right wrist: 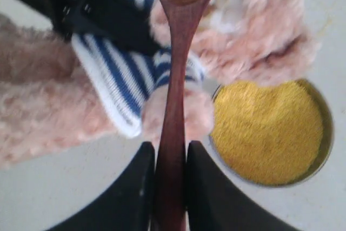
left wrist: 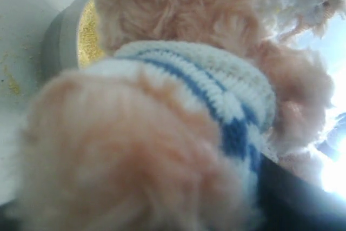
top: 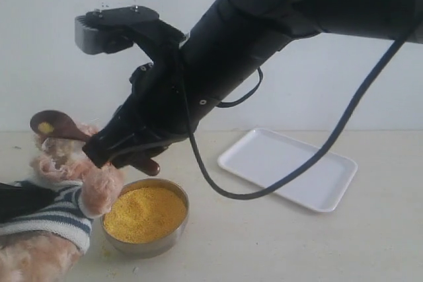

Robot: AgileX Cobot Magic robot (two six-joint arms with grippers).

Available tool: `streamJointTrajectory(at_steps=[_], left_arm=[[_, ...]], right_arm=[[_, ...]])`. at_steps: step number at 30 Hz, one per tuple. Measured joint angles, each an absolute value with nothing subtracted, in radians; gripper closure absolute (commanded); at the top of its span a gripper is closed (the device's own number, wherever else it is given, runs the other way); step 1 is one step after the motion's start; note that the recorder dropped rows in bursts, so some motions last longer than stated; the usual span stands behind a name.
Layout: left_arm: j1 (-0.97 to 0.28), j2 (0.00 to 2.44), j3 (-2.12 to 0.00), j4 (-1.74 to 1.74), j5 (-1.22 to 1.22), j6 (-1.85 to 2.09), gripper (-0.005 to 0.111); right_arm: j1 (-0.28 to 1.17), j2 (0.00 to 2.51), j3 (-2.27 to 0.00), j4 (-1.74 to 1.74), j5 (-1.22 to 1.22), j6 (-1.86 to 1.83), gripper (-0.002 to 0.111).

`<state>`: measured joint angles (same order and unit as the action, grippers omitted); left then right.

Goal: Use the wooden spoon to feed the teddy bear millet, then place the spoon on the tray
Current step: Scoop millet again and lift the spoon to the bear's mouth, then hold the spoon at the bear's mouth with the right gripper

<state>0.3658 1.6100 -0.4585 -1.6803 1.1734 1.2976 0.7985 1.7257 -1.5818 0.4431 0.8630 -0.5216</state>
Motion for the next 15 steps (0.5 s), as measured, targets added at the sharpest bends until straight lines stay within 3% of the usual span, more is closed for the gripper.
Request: streamJointTrajectory(at_steps=[5,15], left_arm=[[0.366,1.565,-0.432,-1.696,1.137,1.303,0.103],[0.366,1.563,-0.43,-1.71,1.123,1.303,0.103]], right_arm=[[0.798,1.726,-1.582,0.433,0.764,-0.53,0.108],[0.798,1.726,-1.582,0.415,0.796,-0.549,0.108]])
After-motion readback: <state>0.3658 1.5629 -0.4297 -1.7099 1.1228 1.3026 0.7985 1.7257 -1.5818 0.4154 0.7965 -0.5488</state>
